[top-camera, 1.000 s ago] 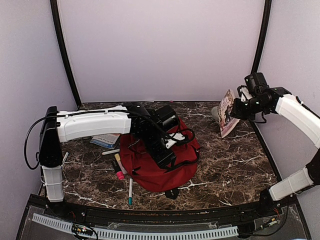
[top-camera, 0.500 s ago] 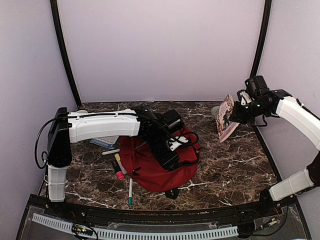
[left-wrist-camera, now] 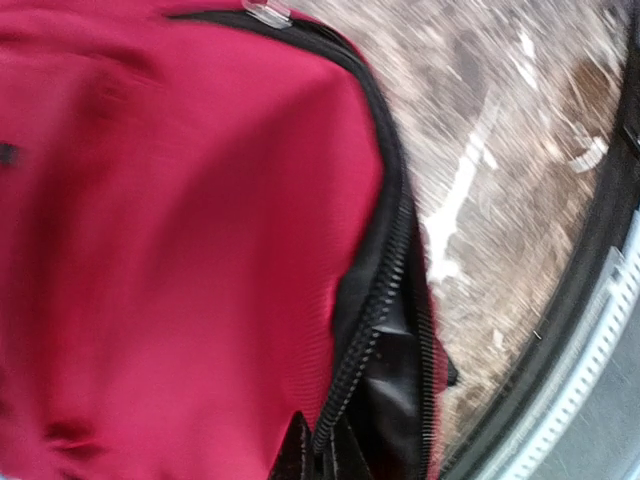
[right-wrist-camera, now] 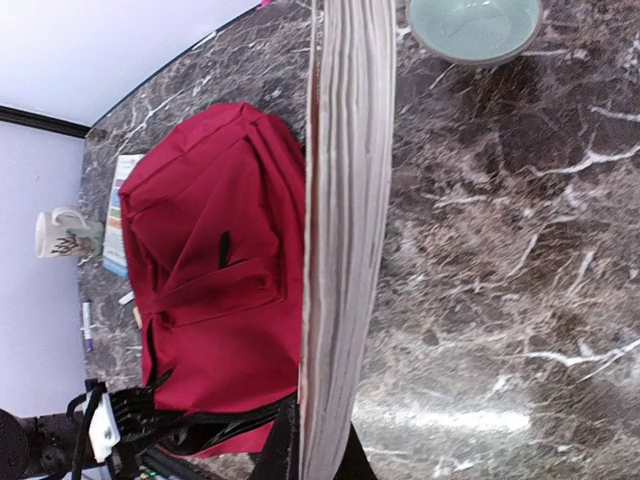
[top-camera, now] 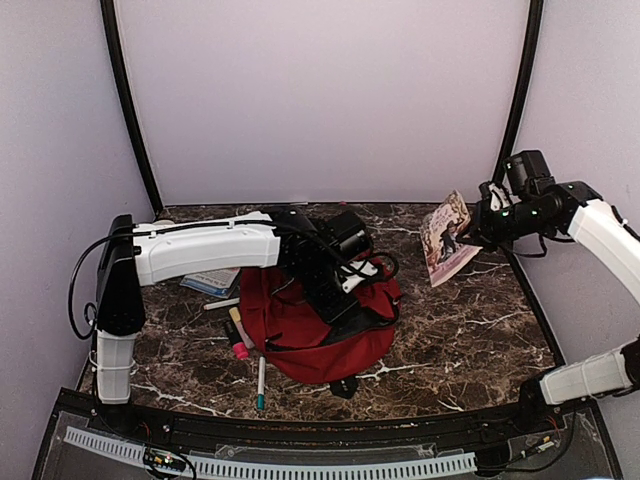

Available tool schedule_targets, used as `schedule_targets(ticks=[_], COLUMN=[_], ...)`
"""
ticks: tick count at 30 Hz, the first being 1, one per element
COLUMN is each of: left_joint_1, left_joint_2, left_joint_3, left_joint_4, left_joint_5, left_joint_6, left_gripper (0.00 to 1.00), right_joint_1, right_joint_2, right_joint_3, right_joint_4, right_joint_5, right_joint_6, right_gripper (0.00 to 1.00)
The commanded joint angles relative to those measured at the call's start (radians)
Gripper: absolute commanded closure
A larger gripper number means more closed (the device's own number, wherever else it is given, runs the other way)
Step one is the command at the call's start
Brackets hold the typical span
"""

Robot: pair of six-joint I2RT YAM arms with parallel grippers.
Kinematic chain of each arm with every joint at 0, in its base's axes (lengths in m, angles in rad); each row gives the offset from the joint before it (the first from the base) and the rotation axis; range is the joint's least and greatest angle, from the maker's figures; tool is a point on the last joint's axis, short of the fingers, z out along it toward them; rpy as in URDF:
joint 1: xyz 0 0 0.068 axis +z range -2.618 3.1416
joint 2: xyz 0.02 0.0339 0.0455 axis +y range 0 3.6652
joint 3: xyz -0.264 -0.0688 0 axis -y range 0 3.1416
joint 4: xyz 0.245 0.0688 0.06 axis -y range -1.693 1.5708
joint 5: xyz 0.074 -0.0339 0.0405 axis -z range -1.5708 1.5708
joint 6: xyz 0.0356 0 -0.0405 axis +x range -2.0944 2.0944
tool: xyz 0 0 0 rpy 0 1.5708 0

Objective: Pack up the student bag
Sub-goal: Pick up the largest pocket of the bag from the student bag, then place the book in the largest pocket of the bag.

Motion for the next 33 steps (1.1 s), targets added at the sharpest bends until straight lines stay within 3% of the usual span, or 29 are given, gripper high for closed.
schedule_targets(ticks=[1,6,10,15,20,25,33], left_joint_1=[0.016,0.064,0.100,0.155,0.162,0.162,0.172], left_joint_2=[-0.018,-0.016,-0.015,0.037,0.138,0.202,0.187], left_joint_3=[0.094,0.125,0.126,0.167,0.290,0.443,0.473], left_joint_4=[-0.037,-0.034,0.000,0.060,0.060,0.021,-0.036], left_joint_5=[-0.241,-0.268,-0.252,-0.171,-0.093,-0.111,-0.178], left_joint_6=[-0.050,-0.099,-0.132,-0.168,-0.201,-0.204,-0.218], left_gripper=[1.00,1.00,1.00,1.00,1.00,1.00,1.00], right_joint_1=[-0.004,-0.001,0.036,0.081,0.193,0.369,0.477], right_joint_2=[-0.043,-0.143,-0.244,-0.275,-0.292,-0.287,-0.242], right_joint_3=[0.027,0.007,-0.105,-0.102,-0.154,-0.255,-0.381], right_joint_4=[-0.028,-0.022,0.118,0.084,0.145,0.292,0.455], right_joint_5=[-0.199,-0.317,-0.461,-0.548,-0.546,-0.446,-0.352], right_joint_6=[0.110,0.345,0.583,0.632,0.726,0.849,0.958], right_gripper=[1.00,1.00,1.00,1.00,1.00,1.00,1.00])
